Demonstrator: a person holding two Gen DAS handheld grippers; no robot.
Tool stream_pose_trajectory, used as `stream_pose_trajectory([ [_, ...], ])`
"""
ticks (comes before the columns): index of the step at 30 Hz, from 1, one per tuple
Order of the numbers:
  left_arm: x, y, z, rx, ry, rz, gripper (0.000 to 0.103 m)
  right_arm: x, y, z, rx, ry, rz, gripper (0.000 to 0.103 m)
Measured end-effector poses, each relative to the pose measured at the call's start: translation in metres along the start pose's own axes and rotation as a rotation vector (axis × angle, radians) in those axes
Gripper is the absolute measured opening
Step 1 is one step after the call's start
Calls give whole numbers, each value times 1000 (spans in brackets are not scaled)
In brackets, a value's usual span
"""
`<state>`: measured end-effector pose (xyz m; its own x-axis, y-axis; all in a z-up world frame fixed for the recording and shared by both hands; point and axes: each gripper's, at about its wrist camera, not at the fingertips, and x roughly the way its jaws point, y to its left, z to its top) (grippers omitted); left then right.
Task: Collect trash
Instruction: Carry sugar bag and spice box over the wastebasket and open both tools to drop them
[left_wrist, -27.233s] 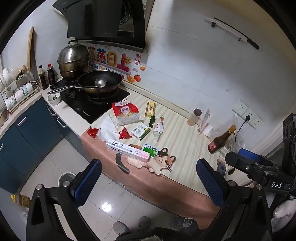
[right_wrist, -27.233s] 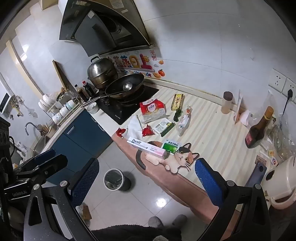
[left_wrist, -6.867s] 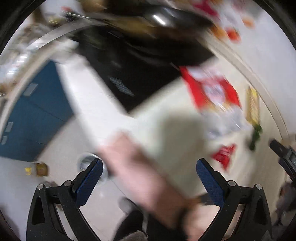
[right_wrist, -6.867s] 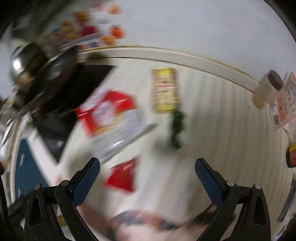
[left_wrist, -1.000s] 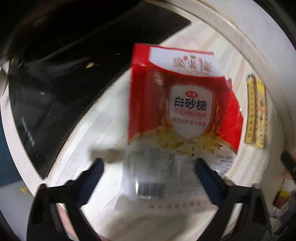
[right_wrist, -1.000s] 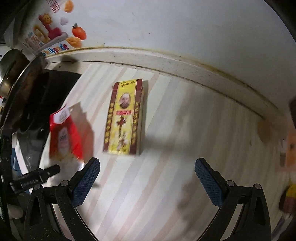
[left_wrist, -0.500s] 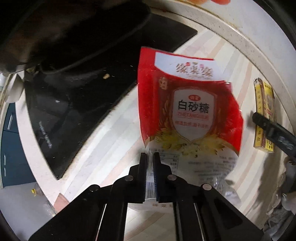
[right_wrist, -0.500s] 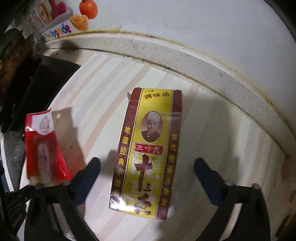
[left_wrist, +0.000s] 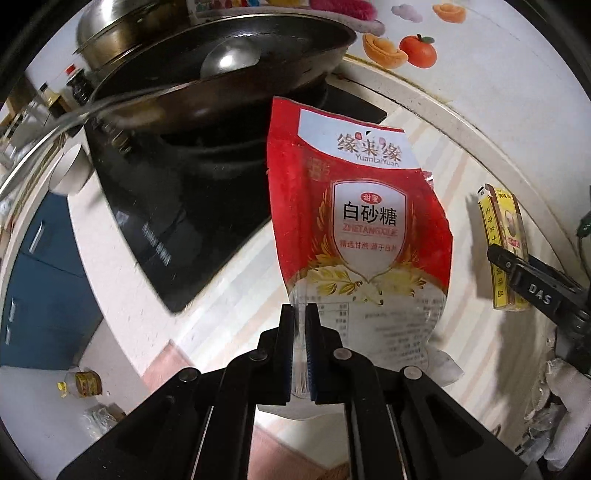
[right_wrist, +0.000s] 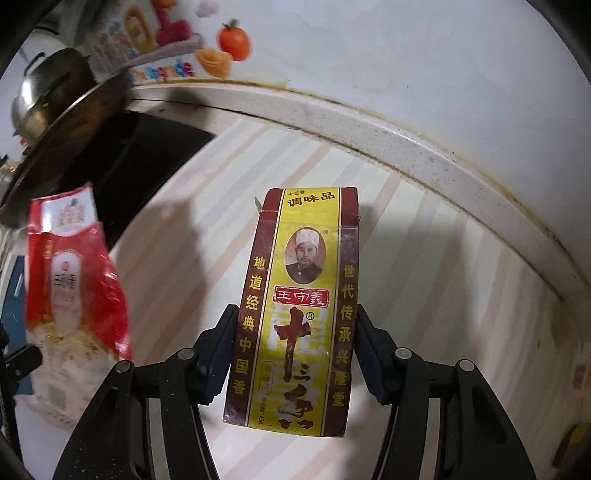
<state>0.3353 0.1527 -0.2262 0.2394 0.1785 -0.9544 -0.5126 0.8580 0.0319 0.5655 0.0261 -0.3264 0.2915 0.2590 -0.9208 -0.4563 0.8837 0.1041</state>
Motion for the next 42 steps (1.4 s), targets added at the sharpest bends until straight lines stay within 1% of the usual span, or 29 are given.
stream_pose_trajectory([
  [2, -8, 15, -17, -22, -4, -16, 3, -18, 10, -11, -11, -5, 18, 61],
  [3, -7, 36, -23, -34, -3, -23, 3, -25, 17, -18, -17, -7, 25, 61],
  [4, -8, 41, -30, -42, -6, -27, 3, -32, 21, -25, -21, -8, 34, 61],
  [6, -15, 62, -44, -70, -14, -30, 3, -48, 41, -43, -44, -8, 56, 61],
  [8, -24, 93, -62, -112, -26, -29, 3, -62, 59, -60, -66, -7, 78, 61],
  [11, -34, 139, -88, -177, -40, -12, 3, -78, 98, -86, -114, -5, 117, 61],
  [16, -41, 220, -136, -283, -42, 30, 3, -91, 178, -129, -198, 6, 183, 61],
  [17, -42, 243, -151, -312, -38, 41, 3, -92, 196, -137, -207, 10, 200, 60],
  [19, -41, 273, -175, -341, -28, 56, 3, -91, 241, -159, -252, 11, 219, 60],
  [20, -37, 295, -190, -364, -18, 67, 3, -89, 260, -169, -269, 14, 230, 60],
  [23, -19, 336, -216, -406, 7, 80, 3, -78, 311, -199, -299, 41, 260, 60],
  [24, -10, 353, -228, -421, 18, 91, 3, -69, 332, -213, -313, 57, 272, 60],
  [25, -4, 359, -233, -428, 26, 99, 3, -61, 347, -223, -325, 69, 278, 60],
  [27, 17, 385, -251, -467, 59, 110, 3, -38, 381, -250, -349, 113, 294, 60],
  [30, 65, 428, -285, -545, 129, 117, 3, 4, 422, -287, -399, 181, 296, 60],
  [32, 103, 450, -306, -586, 177, 119, 3, 43, 447, -311, -440, 235, 290, 60],
  [34, 140, 468, -325, -606, 217, 124, 3, 86, 465, -334, -476, 282, 288, 60],
  [36, 199, 487, -350, -632, 278, 129, 3, 127, 481, -354, -512, 314, 280, 60],
  [38, 253, 500, -371, -654, 328, 126, 3, 179, 497, -378, -545, 358, 286, 60],
  [39, 270, 504, -379, -662, 344, 123, 4, 207, 505, -390, -564, 376, 284, 60],
  [40, 305, 509, -392, -672, 377, 116, 4, 237, 513, -404, -581, 400, 290, 60],
  [42, 353, 515, -409, -688, 419, 105, 4, 280, 522, -424, -608, 434, 289, 60],
])
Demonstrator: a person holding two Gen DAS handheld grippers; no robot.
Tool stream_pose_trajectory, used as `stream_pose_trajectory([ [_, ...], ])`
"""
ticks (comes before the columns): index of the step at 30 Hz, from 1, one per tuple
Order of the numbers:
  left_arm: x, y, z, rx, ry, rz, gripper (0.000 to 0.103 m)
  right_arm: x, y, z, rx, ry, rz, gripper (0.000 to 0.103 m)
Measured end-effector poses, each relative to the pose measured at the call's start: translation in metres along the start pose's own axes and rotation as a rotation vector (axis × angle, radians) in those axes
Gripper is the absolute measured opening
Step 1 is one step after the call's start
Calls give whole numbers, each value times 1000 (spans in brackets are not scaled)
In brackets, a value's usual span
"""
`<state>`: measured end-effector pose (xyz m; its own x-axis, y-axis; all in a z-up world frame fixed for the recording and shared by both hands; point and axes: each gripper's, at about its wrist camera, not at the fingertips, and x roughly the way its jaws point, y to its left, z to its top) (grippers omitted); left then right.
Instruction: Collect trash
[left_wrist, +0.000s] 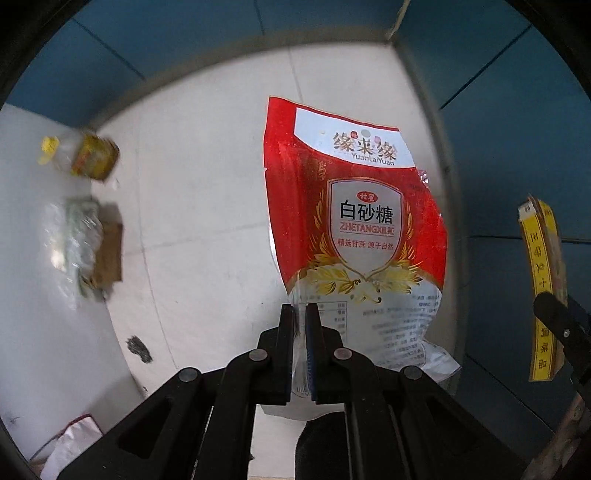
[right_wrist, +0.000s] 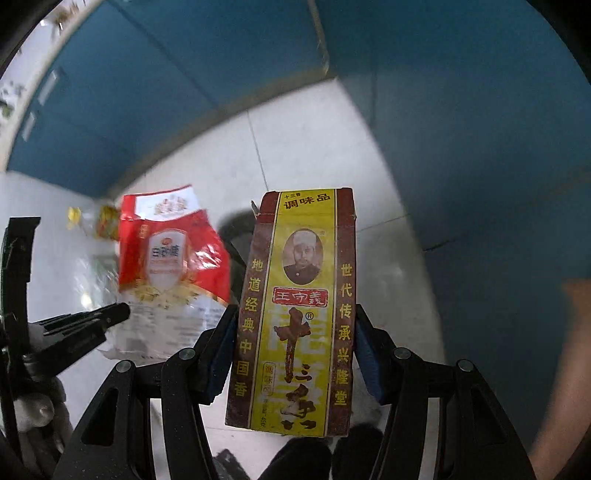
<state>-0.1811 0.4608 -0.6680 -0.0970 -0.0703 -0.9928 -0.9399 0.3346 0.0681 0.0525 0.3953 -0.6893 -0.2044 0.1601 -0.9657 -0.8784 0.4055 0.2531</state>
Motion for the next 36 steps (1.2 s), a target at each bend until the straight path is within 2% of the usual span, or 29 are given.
stream_pose_trajectory([
  [3, 65, 5, 10, -30, 64, -14, 4, 82, 2, 6, -38, 79, 30, 60],
  [6, 101, 5, 18, -36, 87, -16, 4, 144, 7, 13, -92, 148, 43, 60],
  [10, 121, 7, 25, -52, 69, -35, 17, 199, 8, 13, -150, 206, 31, 61],
  [13, 119, 12, 22, -66, 47, -38, 20, 220, 7, 17, -147, 235, 43, 64],
  [14, 113, 11, 21, -75, 37, -41, 26, 221, 6, 17, -141, 239, 47, 68],
  [15, 109, 12, 19, -86, 31, -43, 52, 218, 2, 20, -139, 239, 51, 74],
  [16, 103, 11, 18, -101, 25, -44, 90, 214, -2, 24, -141, 232, 53, 89],
  [17, 98, 11, 17, -113, 18, -50, 101, 208, -4, 25, -145, 218, 49, 92],
  [18, 93, 12, 16, -126, 12, -52, 103, 199, -6, 27, -149, 205, 50, 92],
  [19, 86, 16, 13, -142, 5, -45, 103, 188, -8, 27, -157, 192, 40, 93],
  [21, 64, 22, 3, -175, -19, -35, 103, 163, -3, 29, -181, 161, 1, 102],
  [25, 14, 19, -14, -199, -81, 3, 103, 94, 9, 19, -235, 63, -91, 103],
  [29, -72, 3, -44, -196, -191, 41, 103, 16, 16, 6, -269, -32, -176, 103],
  [33, -155, -5, -76, -209, -273, 59, 103, -75, 24, -7, -285, -113, -197, 103],
  [36, -236, -12, -110, -220, -359, 67, 103, -150, 37, -20, -293, -178, -197, 103],
])
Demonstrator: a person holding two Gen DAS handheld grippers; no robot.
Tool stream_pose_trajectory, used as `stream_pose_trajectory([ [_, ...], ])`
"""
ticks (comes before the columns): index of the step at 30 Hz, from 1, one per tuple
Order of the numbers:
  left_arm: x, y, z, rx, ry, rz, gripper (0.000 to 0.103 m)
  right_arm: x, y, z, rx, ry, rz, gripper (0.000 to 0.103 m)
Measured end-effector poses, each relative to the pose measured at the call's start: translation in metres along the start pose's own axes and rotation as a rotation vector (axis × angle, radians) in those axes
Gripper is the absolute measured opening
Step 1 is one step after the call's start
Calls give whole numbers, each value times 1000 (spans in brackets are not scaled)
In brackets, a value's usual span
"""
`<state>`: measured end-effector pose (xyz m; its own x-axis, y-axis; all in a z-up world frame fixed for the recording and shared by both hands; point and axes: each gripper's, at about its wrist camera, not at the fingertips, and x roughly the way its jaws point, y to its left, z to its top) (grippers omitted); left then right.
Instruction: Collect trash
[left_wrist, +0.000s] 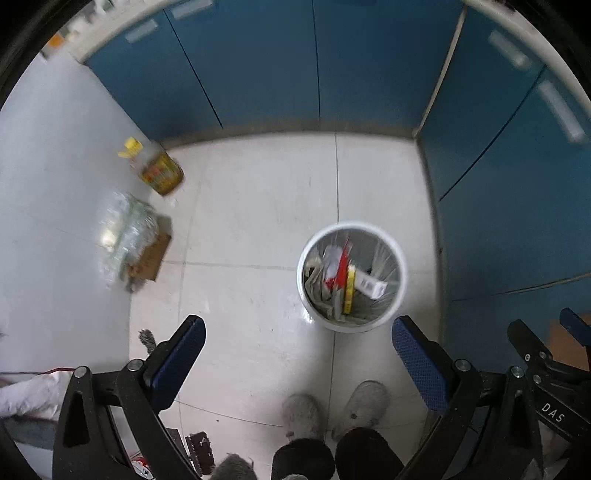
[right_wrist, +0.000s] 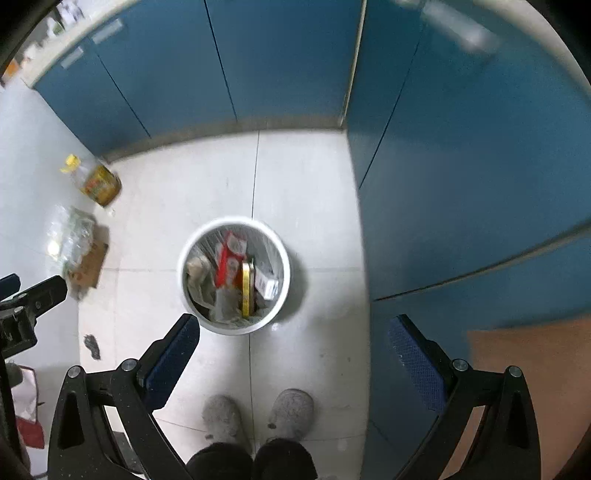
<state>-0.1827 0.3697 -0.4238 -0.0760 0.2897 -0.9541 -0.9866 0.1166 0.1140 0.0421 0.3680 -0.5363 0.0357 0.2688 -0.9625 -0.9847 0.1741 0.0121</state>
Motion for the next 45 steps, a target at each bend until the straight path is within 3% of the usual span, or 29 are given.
stream_pose_trajectory([
  [7, -171, 15, -24, -19, -156, -43, 103, -206, -7, -10, -3, -182, 11, 103],
  [13, -286, 33, -53, -16, -254, -94, 103, -351, 1, -39, -4, -289, 6, 103],
  [20, -367, 51, -85, 15, -318, -144, 103, -468, 4, -86, 51, -346, 16, 103],
  [29, -417, 53, -112, 20, -349, -200, 103, -542, 2, -124, 69, -386, 90, 103],
  [33, -427, 50, -118, 4, -329, -281, 103, -550, -3, -127, 54, -351, 185, 103],
  [38, -438, 47, -128, -15, -330, -318, 103, -555, -7, -129, 27, -314, 286, 103],
  [45, -438, 46, -137, -25, -305, -341, 103, -554, -14, -134, -3, -300, 300, 103],
])
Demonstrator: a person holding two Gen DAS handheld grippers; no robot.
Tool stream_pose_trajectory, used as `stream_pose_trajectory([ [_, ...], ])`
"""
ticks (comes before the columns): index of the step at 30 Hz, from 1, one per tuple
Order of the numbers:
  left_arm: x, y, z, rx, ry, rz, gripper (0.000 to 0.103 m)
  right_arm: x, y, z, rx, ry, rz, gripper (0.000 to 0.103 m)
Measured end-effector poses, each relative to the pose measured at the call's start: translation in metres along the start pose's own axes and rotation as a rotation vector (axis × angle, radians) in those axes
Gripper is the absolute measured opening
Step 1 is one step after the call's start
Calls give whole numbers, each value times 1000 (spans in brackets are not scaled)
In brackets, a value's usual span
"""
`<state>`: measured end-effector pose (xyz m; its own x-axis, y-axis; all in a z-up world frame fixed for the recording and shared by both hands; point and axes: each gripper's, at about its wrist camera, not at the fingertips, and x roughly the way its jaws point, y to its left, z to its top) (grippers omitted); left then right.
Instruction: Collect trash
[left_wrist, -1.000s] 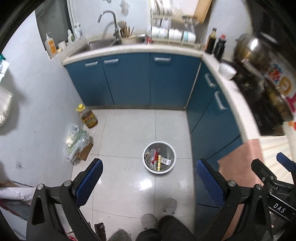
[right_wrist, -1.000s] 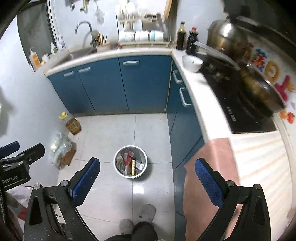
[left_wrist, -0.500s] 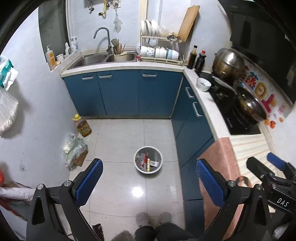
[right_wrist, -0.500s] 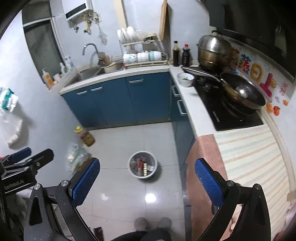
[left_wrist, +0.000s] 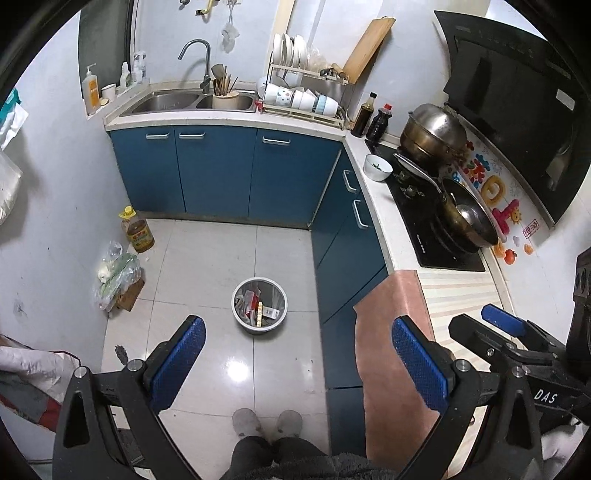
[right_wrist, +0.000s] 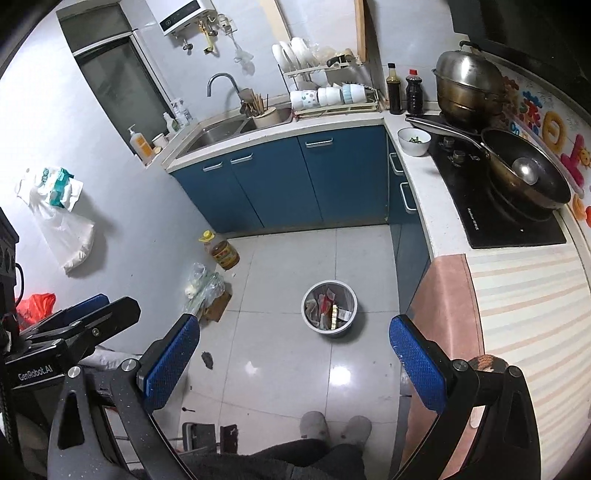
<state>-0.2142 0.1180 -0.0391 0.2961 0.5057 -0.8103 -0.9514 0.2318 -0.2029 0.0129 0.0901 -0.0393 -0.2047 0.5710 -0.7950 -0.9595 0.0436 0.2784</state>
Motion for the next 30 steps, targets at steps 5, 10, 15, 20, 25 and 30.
stream_pose_trajectory([
  [5, -1, 4, -6, -14, 22, 4, 103, 4, -4, -1, -4, 22, 13, 103],
  [10, -3, 8, -10, -19, 31, 8, 103, 7, -2, -4, -11, 36, 21, 103],
  [15, -4, 9, -12, -17, 41, 14, 103, 9, -2, -5, -18, 50, 24, 103],
  [20, -5, 6, -14, -7, 48, 14, 103, 11, -6, -4, -21, 61, 29, 103],
  [25, -5, 7, -14, -3, 54, 12, 103, 12, -7, -8, -23, 68, 35, 103],
  [30, -1, 5, -14, -8, 64, 13, 103, 13, -5, -9, -21, 76, 35, 103],
])
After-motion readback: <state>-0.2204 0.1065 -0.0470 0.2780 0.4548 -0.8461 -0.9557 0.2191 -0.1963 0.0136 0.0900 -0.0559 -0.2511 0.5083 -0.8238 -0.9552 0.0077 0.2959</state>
